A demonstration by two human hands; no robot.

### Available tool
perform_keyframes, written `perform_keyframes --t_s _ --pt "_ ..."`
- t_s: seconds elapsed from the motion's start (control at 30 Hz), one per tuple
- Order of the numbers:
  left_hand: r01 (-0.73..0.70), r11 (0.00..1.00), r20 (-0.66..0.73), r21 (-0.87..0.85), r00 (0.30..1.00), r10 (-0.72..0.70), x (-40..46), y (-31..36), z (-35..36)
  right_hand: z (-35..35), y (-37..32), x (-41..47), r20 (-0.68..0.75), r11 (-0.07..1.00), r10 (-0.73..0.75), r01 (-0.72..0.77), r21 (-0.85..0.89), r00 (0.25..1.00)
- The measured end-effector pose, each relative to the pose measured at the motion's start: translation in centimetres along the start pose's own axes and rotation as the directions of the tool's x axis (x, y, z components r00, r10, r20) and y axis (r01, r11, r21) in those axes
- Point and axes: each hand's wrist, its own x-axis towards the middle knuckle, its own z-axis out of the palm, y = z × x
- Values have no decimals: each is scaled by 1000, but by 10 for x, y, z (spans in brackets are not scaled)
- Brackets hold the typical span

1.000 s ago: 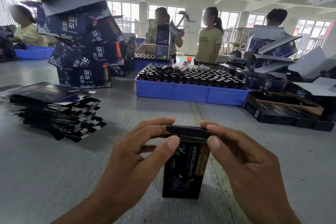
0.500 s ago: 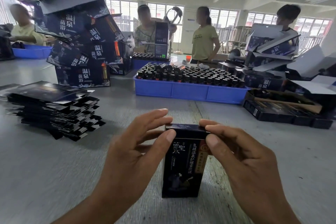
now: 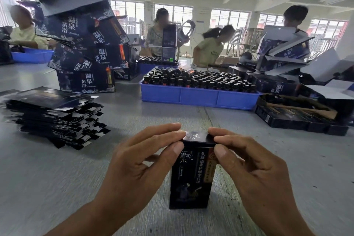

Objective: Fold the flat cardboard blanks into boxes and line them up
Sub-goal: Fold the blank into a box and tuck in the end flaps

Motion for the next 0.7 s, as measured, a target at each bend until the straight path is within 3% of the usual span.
perform_keyframes --t_s 0.3,0.53,0.7 --pt "-132 990 28 48 991 131 1 -8 -1 1 4 1 -15 998 -60 60 9 998" --pt "-232 962 9 144 972 233 3 -12 -1 2 7 4 -12 955 -245 240 -174 969" --pt "-301 931 4 205 952 307 7 -12 1 2 8 6 -25 929 -317 306 -208 948"
